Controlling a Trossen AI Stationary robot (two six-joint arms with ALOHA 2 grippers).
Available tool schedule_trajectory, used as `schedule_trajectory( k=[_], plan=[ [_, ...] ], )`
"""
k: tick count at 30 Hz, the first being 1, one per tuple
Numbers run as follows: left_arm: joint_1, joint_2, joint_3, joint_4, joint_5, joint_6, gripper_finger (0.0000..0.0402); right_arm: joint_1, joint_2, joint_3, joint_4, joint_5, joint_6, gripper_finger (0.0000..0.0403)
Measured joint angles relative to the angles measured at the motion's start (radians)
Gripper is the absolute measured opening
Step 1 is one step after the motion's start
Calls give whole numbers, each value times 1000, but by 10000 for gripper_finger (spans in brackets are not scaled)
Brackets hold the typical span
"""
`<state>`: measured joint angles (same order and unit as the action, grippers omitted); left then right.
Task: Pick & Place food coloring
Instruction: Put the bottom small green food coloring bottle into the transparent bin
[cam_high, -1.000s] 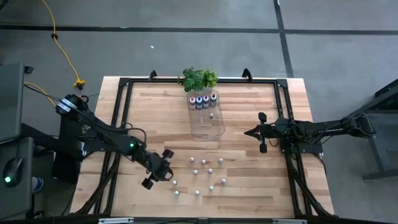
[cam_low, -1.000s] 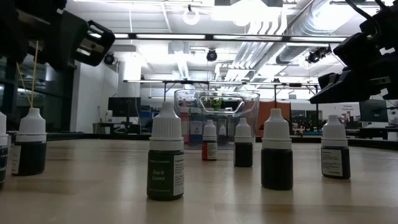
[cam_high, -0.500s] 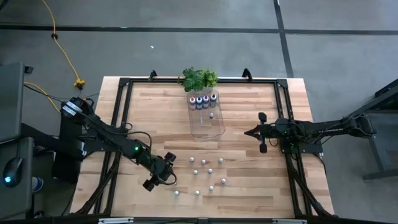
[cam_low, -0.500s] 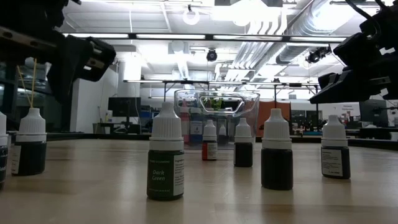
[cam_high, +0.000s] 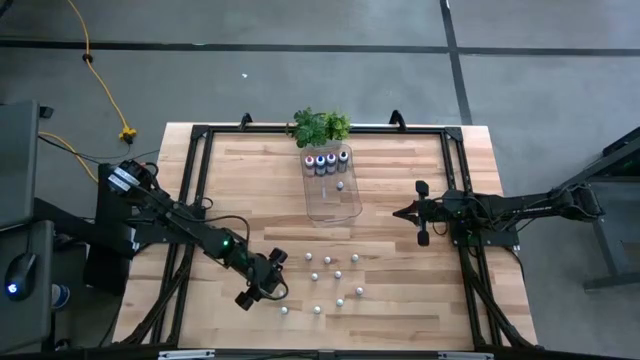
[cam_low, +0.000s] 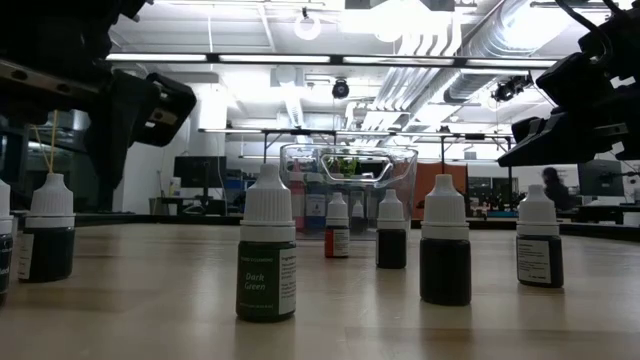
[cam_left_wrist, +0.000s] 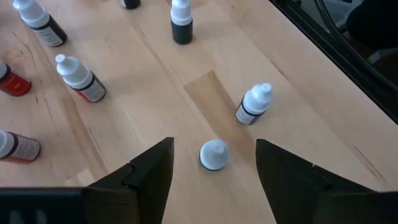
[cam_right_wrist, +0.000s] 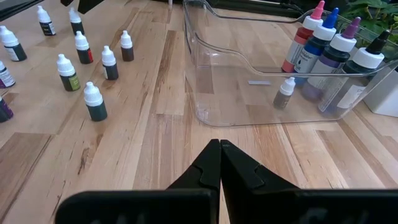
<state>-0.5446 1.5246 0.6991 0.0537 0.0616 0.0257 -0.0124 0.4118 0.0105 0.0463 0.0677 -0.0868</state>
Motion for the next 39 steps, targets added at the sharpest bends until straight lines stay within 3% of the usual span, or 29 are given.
schedule_trajectory(
  k=[8,19,27,39],
  plan=[
    [1,0,0,-2,0,1,213,0,0,0,0,0,0,0],
    [1,0,0,-4,-3,23,130,0,0,0,0,0,0,0],
    [1,0,0,-4,-3,23,93,0,0,0,0,0,0,0],
    [1,29,1,14,14,22,102,0,0,0,0,0,0,0]
  ],
)
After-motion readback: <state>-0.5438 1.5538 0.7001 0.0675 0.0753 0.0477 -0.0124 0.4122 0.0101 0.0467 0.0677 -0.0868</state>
